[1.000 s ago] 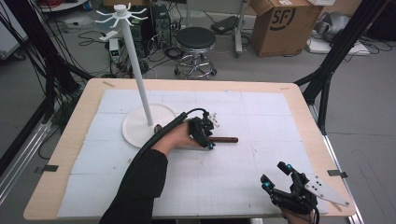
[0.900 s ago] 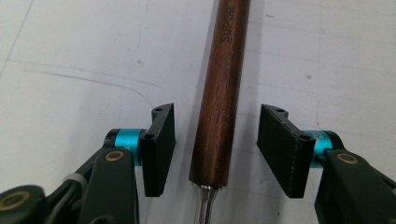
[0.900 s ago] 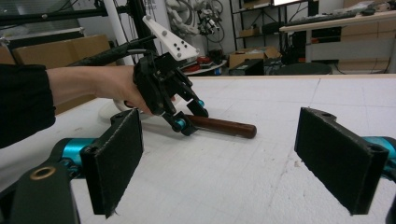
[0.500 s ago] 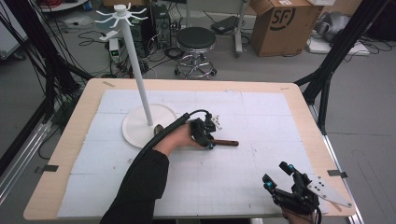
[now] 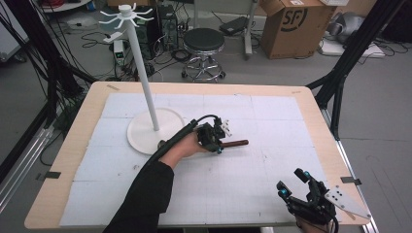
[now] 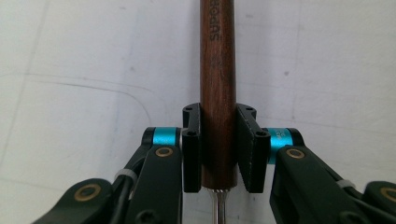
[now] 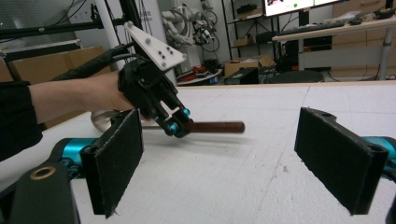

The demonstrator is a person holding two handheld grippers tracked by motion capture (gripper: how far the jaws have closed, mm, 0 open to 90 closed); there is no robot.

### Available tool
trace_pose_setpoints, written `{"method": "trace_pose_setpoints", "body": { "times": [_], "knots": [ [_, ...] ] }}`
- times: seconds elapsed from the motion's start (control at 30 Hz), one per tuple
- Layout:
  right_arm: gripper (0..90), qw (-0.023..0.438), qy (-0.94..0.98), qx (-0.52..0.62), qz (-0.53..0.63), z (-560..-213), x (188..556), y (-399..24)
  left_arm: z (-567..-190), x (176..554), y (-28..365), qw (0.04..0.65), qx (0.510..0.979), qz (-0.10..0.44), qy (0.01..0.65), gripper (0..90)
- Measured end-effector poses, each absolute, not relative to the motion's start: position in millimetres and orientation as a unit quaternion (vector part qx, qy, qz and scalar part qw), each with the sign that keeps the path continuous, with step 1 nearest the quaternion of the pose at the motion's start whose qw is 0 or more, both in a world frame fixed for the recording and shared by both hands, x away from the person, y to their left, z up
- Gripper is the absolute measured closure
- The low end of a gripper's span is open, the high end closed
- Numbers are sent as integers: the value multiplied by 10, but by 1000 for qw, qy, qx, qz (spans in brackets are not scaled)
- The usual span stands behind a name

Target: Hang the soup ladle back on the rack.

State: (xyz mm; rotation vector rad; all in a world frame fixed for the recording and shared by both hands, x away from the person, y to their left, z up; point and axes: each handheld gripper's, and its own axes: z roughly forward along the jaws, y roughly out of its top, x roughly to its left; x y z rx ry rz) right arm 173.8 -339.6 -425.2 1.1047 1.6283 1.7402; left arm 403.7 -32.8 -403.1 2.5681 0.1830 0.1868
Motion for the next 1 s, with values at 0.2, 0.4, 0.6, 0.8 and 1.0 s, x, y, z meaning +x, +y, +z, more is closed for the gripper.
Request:
{"method": "trace_pose_setpoints", "body": {
  "times": [0.2, 0.4, 0.6, 0.8, 1.0],
  "knots": [
    [143, 254, 602, 404, 640, -4246, 1719, -3378, -3689, 3937, 36, 384, 914, 87, 100, 741],
    [143, 258, 602, 403, 639, -4239, 1713, -3354, -3482, 3843, 357, 444, 884, 67, 130, 741],
    [142, 259, 609, 401, 634, -4246, 1727, -3315, -3382, 3797, 555, 480, 863, 42, 154, 742],
    [143, 258, 609, 403, 633, -4255, 1738, -3301, -3355, 3784, 691, 522, 836, 16, 169, 741],
    [143, 258, 613, 400, 631, -4263, 1739, -3306, -3188, 3669, 869, 543, 819, 5, 185, 741]
  ]
}}
